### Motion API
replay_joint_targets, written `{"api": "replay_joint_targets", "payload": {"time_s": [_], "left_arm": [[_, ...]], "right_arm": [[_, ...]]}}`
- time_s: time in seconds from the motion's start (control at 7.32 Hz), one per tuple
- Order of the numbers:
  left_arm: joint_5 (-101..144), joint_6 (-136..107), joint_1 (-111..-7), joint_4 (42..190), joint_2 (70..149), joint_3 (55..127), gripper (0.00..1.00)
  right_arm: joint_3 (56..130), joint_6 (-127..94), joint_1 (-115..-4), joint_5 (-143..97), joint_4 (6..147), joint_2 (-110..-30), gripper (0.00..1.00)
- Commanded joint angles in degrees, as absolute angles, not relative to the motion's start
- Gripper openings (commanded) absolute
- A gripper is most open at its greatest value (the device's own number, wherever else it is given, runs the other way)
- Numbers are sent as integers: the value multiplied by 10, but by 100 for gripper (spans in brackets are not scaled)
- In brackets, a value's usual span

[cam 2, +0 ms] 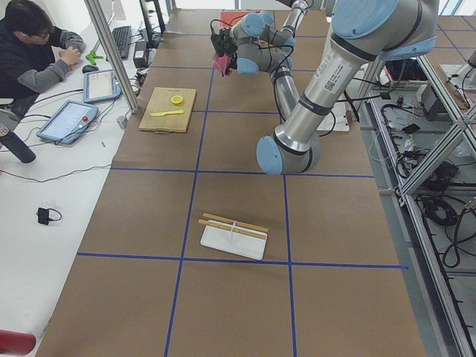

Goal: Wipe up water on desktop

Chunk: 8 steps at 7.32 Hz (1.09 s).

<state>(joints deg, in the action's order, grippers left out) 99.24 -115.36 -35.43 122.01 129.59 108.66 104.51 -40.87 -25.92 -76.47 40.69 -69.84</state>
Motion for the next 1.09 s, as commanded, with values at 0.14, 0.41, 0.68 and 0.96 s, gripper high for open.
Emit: {"api": "replay_joint_targets", "payload": {"time_s": [0.14,0.41,0.68,0.96], "left_arm": [[1027,-1079,-374,1221,1243,1114,98],[1041,-991,-424,1220,1202,1113,98],[1096,-903,-494,1219,1154,1101,98],[1165,-710,-560,1219,1096,1098,98]], "right_arm": [[1049,-409,-272,-766,435,-699,0],[1049,-408,-286,-767,437,-699,0],[1054,-408,-307,-771,491,-693,0],[1057,-406,-358,-833,533,-693,0]]}}
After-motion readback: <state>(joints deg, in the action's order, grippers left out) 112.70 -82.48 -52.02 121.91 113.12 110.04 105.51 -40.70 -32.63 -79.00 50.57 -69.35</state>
